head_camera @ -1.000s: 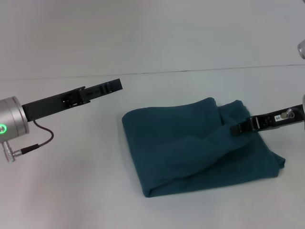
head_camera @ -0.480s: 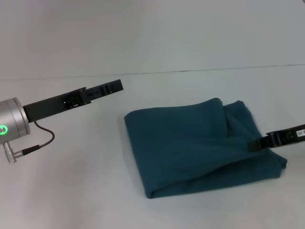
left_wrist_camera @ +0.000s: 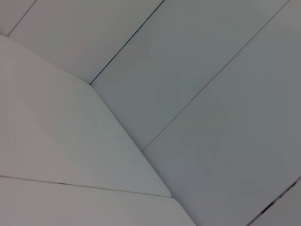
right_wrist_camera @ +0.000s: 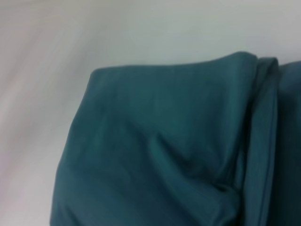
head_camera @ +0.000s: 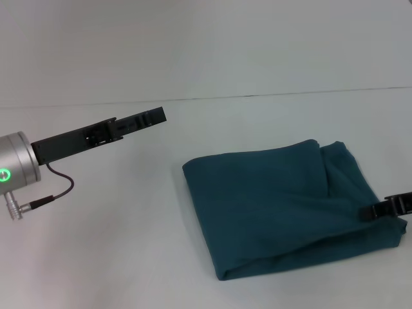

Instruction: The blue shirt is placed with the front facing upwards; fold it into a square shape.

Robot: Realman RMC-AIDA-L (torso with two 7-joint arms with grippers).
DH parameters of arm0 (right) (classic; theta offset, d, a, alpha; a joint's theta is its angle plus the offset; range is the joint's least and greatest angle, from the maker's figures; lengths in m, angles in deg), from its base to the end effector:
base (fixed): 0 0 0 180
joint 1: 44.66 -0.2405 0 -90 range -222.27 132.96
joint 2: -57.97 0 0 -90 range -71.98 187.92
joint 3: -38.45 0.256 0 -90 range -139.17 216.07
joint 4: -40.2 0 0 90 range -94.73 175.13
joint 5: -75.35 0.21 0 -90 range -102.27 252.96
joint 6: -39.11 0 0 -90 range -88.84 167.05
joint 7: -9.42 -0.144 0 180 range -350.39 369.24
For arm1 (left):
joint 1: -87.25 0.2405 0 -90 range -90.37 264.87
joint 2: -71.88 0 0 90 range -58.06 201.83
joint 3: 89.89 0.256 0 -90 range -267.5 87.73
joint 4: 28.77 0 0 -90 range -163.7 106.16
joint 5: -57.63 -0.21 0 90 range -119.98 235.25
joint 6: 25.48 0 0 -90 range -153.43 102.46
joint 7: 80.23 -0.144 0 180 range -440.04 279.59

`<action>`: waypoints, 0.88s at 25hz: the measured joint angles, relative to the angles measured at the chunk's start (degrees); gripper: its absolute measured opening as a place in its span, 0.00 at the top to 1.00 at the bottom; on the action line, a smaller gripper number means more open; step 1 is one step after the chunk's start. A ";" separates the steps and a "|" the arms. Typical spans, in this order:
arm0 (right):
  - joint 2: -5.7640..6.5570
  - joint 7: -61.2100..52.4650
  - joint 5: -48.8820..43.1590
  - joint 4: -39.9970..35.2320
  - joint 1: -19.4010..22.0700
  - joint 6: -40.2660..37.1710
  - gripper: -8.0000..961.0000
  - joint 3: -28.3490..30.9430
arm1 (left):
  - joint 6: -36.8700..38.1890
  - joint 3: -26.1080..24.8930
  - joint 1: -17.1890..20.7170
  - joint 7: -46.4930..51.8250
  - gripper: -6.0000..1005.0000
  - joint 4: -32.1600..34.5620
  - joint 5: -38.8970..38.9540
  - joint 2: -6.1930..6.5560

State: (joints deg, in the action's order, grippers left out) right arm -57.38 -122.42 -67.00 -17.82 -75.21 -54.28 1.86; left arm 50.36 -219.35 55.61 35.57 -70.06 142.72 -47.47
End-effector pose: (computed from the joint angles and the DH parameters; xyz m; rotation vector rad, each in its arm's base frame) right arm 0.3015 0.3364 0.0768 -2.3329 1.5610 0.1106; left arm -0.2200 0.3780 0.0119 -2.3518 -1.3351 -1.0523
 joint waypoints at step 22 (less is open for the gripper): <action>-2.85 -0.06 2.55 -9.86 4.05 -5.19 0.93 0.17 | -0.71 0.01 0.00 -0.24 0.13 0.14 -0.02 -0.09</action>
State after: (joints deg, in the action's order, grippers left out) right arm -60.23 -122.48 -64.45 -27.68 -71.16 -59.47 2.04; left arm 49.65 -219.34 55.61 35.33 -69.92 142.69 -47.56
